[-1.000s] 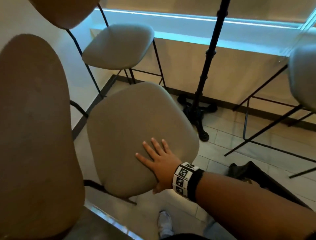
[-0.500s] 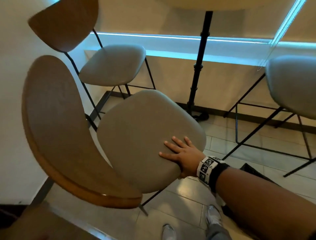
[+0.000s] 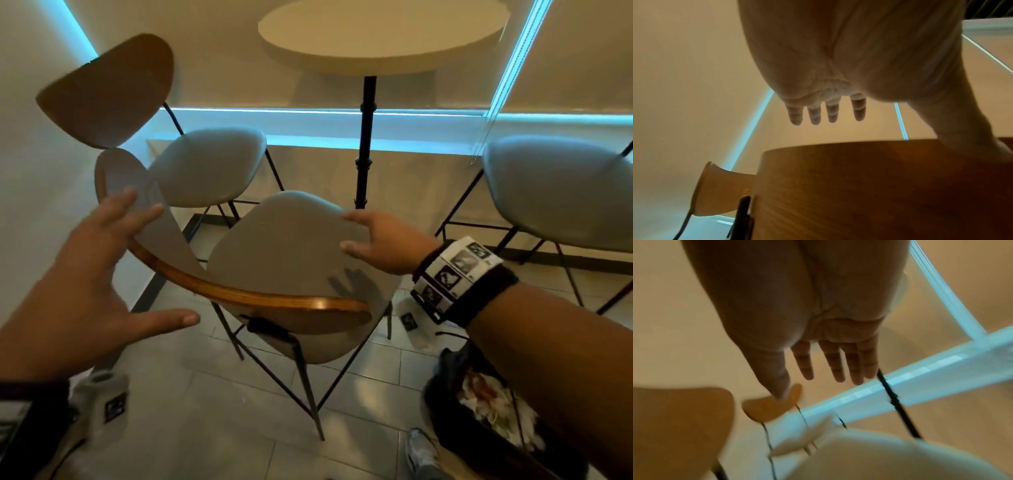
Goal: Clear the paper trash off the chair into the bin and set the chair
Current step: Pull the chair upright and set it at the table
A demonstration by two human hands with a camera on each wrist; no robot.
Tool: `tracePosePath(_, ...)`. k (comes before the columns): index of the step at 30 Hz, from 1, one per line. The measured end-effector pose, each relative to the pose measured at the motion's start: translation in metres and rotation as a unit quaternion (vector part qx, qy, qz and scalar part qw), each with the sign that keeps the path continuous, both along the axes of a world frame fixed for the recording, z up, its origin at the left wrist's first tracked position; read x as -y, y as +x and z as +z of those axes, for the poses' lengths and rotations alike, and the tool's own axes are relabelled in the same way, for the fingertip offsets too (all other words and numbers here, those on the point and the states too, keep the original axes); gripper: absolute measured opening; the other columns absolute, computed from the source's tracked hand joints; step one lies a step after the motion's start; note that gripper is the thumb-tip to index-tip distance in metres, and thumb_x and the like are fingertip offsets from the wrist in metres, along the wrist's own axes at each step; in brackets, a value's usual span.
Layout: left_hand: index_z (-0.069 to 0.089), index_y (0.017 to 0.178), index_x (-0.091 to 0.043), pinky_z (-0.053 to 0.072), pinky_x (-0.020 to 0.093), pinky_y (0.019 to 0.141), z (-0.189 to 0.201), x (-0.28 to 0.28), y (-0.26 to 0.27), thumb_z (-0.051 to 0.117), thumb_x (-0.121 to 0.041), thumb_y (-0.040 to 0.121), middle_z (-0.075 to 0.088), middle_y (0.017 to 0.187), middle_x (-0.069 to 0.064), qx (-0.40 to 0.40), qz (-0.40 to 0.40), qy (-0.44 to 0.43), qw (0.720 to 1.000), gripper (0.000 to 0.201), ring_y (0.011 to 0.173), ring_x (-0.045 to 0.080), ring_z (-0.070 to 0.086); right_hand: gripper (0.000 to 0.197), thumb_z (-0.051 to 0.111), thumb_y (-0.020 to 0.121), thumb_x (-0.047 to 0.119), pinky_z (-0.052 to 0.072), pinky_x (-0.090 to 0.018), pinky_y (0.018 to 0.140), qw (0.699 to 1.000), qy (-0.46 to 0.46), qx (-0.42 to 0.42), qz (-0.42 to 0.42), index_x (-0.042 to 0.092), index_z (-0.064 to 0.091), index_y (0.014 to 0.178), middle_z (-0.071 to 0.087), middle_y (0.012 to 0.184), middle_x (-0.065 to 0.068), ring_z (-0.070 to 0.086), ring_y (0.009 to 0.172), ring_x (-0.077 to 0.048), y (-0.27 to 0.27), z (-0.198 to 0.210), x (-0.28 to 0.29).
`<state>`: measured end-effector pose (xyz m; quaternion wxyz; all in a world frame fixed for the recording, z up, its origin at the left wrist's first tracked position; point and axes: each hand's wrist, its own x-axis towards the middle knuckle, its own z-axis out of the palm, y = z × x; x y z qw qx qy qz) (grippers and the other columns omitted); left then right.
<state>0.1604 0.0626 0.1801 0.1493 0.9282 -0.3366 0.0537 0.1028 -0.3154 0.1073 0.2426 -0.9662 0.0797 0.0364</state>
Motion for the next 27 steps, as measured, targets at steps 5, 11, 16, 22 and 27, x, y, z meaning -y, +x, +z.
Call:
tracePosePath(5,0.061,0.088,-0.045,0.036,0.065,0.108,-0.009,0.033,0.012,0.046,-0.099,0.066,0.067,0.112,-0.014,0.015,-0.078,0.057,0.995,0.061,0.119,0.024,0.060,0.072,0.052,0.088,0.071,0.050,-0.027,0.096,0.986,0.100,0.076,0.107,0.028,0.050,0.145,0.063,0.136,0.007,0.059,0.119,-0.006,-0.055,0.115,-0.073)
tracePosePath(11,0.039,0.071,-0.041,0.026,0.035,0.064,-0.026,0.068,0.001,0.047,-0.091,0.075,0.037,0.066,-0.015,0.108,-0.112,0.034,0.987,0.051,0.064,0.012,0.036,0.033,0.058,0.095,0.053,0.043,-0.025,0.069,0.983,-0.106,-0.007,0.152,0.024,0.060,0.111,0.051,0.077,0.011,0.048,0.066,-0.003,-0.062,0.086,-0.117)
tracePosePath(16,0.038,0.073,-0.033,0.026,0.035,0.073,-0.038,0.136,-0.038,0.051,-0.071,0.078,0.038,0.071,-0.012,0.127,-0.093,-0.035,0.987,0.040,0.070,0.015,0.038,0.026,0.060,0.094,0.049,0.042,-0.032,0.063,0.964,-0.238,0.097,0.074,0.023,0.061,0.097,0.059,0.083,0.005,0.058,0.072,-0.016,-0.068,0.066,-0.093)
tracePosePath(22,0.053,0.086,-0.035,0.033,0.035,0.077,-0.035,0.159,-0.033,0.050,-0.072,0.084,0.050,0.082,-0.013,0.076,-0.151,-0.035,0.985,0.037,0.079,0.012,0.047,0.030,0.068,0.084,0.058,0.044,-0.028,0.061,0.957,-0.275,0.081,0.043,0.029,0.060,0.085,0.054,0.075,0.009,0.050,0.065,-0.011,-0.075,0.067,-0.032)
tracePosePath(27,0.059,0.077,-0.032,0.042,0.048,0.090,-0.029,0.119,0.038,0.049,-0.084,0.074,0.051,0.075,-0.012,0.115,-0.078,0.037,0.990,0.052,0.080,0.017,0.049,0.038,0.071,0.078,0.064,0.035,-0.027,0.064,0.960,-0.277,0.031,0.028,0.035,0.046,0.078,0.052,0.079,0.012,0.052,0.074,-0.011,-0.080,0.074,-0.002)
